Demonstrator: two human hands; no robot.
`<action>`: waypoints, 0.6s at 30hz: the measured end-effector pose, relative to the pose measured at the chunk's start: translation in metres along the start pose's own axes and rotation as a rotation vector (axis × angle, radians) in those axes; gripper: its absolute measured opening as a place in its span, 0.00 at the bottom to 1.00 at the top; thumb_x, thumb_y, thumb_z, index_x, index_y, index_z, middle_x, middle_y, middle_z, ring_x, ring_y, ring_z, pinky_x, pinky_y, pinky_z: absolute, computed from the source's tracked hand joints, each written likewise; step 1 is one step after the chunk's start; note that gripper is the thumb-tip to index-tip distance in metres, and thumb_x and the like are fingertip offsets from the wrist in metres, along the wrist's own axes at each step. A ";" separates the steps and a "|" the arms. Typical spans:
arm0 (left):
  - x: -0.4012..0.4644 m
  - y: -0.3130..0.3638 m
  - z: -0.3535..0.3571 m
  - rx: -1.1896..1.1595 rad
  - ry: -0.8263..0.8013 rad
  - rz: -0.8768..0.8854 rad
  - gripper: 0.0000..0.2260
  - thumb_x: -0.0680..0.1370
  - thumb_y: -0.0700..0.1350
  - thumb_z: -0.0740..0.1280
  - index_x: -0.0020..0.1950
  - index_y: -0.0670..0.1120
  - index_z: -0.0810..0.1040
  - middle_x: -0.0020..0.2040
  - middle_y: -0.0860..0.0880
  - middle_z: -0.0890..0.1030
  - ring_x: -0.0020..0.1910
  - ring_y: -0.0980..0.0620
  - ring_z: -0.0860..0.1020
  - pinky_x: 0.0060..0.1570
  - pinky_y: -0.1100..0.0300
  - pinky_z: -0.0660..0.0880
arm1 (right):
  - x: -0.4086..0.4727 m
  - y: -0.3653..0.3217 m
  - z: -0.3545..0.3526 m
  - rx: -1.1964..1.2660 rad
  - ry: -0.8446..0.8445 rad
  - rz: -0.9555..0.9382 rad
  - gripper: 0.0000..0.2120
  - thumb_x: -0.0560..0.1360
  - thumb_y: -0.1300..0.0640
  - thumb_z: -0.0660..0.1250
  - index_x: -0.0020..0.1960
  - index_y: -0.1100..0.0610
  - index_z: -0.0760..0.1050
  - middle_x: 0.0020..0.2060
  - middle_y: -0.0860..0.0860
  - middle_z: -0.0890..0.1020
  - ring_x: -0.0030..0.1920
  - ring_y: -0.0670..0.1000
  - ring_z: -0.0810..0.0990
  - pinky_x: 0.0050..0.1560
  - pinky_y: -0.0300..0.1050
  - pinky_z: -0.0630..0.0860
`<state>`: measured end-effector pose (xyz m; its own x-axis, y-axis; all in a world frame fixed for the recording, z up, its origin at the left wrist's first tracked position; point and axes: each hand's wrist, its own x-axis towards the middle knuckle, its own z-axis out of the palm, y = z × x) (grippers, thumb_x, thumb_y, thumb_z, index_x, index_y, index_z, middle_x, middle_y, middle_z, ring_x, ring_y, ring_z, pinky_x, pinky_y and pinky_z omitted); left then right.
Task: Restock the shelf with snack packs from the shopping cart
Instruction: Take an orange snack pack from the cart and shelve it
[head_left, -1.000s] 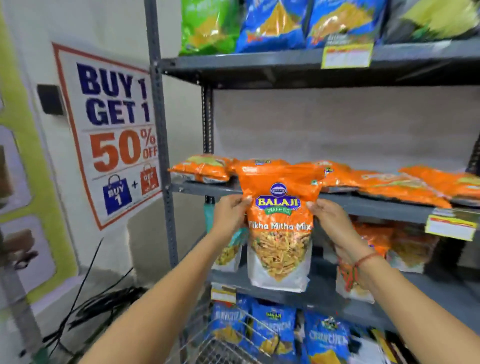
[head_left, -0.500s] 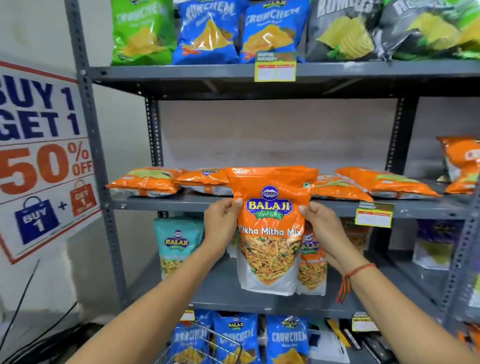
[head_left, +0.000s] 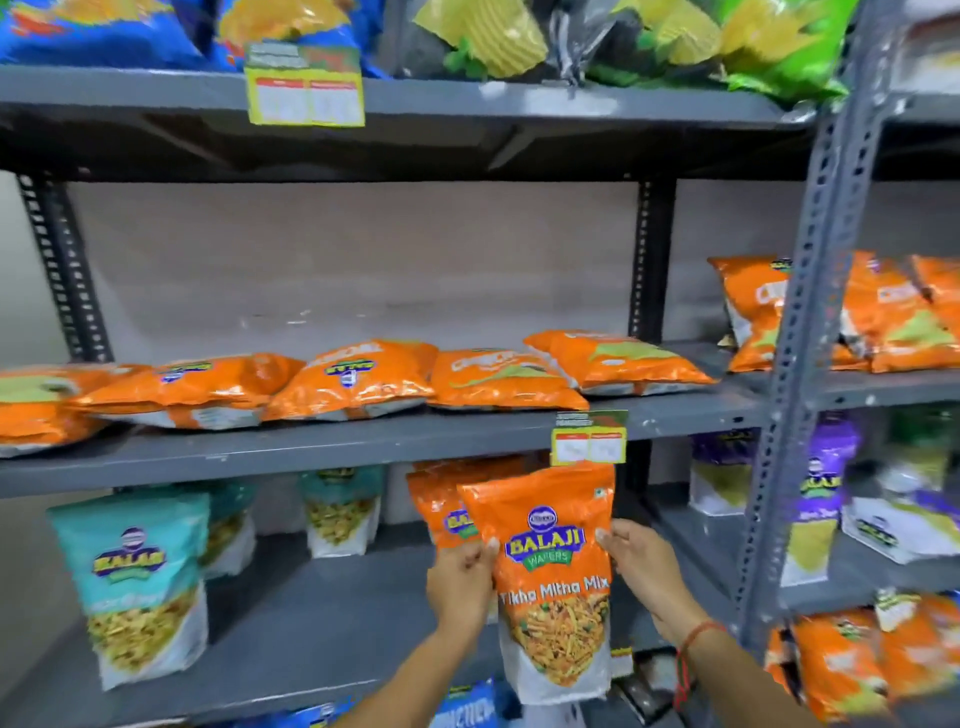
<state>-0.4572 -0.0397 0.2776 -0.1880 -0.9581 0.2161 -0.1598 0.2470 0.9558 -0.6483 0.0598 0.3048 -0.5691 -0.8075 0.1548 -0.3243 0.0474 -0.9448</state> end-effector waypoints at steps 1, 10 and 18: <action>0.004 -0.004 0.021 -0.016 -0.006 -0.030 0.19 0.75 0.49 0.69 0.25 0.45 0.74 0.20 0.47 0.74 0.26 0.43 0.73 0.35 0.53 0.70 | 0.012 0.013 -0.010 -0.005 0.016 0.020 0.12 0.77 0.55 0.64 0.38 0.51 0.82 0.37 0.49 0.88 0.41 0.49 0.86 0.45 0.50 0.81; 0.062 -0.011 0.150 -0.065 -0.059 -0.081 0.13 0.76 0.54 0.67 0.34 0.51 0.83 0.31 0.54 0.85 0.32 0.53 0.82 0.37 0.53 0.78 | 0.133 0.087 -0.069 -0.042 0.097 0.036 0.15 0.77 0.49 0.63 0.42 0.61 0.76 0.39 0.63 0.84 0.43 0.62 0.83 0.50 0.64 0.79; 0.093 -0.036 0.196 -0.013 -0.102 -0.093 0.15 0.74 0.57 0.66 0.36 0.48 0.83 0.35 0.51 0.86 0.36 0.52 0.83 0.42 0.50 0.80 | 0.179 0.132 -0.080 -0.013 0.070 0.062 0.20 0.74 0.40 0.64 0.40 0.57 0.78 0.35 0.53 0.86 0.39 0.54 0.86 0.44 0.56 0.83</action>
<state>-0.6592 -0.1096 0.2242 -0.2707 -0.9569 0.1056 -0.1686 0.1551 0.9734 -0.8533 -0.0320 0.2312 -0.6398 -0.7597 0.1159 -0.2962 0.1045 -0.9494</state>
